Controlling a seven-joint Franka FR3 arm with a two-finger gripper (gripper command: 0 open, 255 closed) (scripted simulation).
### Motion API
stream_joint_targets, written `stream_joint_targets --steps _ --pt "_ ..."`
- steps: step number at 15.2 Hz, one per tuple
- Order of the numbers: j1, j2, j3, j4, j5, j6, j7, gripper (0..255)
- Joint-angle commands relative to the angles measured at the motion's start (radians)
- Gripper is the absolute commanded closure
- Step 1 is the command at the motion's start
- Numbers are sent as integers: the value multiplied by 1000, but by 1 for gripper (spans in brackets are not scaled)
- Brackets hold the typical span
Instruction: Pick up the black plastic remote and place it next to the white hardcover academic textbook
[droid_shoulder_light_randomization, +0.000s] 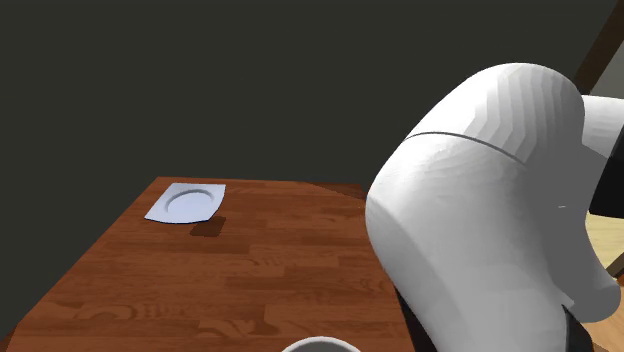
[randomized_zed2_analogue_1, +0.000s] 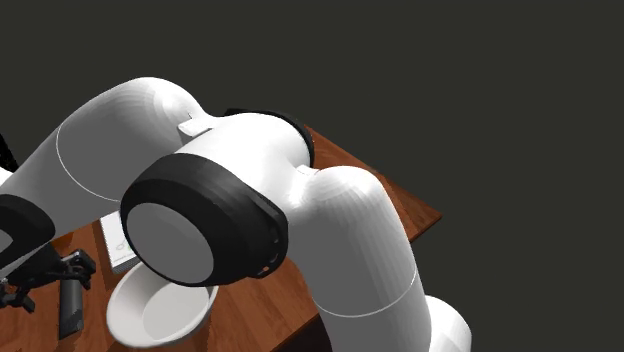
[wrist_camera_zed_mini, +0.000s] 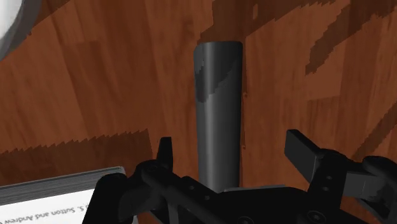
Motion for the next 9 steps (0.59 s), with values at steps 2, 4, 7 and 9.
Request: stream_joint_targets --steps 2,4,7,9 --pt "-11 -40 11 30 21 -67 -14 0" --pt "-11 -40 11 29 21 -67 -14 0" --pt "-11 -40 11 30 21 -67 -14 0" --pt "-11 -40 11 30 21 -67 -14 0"
